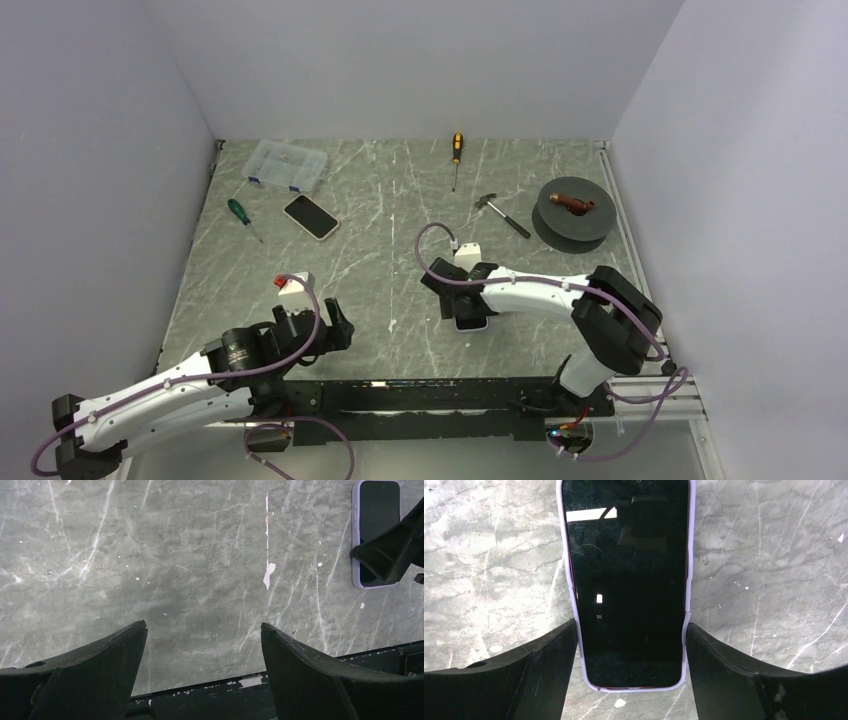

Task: Take the phone out of the phone case
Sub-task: Move the phone to the center of the board.

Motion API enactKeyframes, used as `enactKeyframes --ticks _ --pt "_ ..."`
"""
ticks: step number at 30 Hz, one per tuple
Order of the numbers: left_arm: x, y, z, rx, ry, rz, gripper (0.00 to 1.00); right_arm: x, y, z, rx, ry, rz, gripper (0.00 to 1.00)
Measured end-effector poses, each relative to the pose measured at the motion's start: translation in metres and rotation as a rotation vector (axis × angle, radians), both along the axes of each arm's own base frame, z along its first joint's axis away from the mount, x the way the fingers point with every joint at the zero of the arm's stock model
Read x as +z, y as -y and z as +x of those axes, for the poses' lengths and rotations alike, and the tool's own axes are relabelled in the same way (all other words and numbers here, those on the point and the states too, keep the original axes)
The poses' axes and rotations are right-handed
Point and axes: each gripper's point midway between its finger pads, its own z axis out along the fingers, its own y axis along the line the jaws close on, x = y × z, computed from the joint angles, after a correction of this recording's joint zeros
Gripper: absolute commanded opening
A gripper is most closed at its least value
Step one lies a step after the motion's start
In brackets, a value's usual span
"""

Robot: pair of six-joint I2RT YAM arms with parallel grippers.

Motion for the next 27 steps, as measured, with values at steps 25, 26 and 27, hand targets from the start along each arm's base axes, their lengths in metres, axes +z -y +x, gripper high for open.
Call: enactKeyframes --ticks 25,26,27 --pt "0.030 -0.010 0.006 0.014 0.111 -0.081 0.98 0.069 0.023 -0.018 -0.011 0.266 0.404 1.00" --pt "0.035 -0.009 0.007 0.012 0.134 -0.106 0.99 0.070 0.024 -0.019 -0.011 0.269 0.417 1.00" --pt "0.040 -0.008 0.009 0.012 0.160 -0.132 0.99 0.071 0.025 -0.019 -0.013 0.270 0.425 1.00"
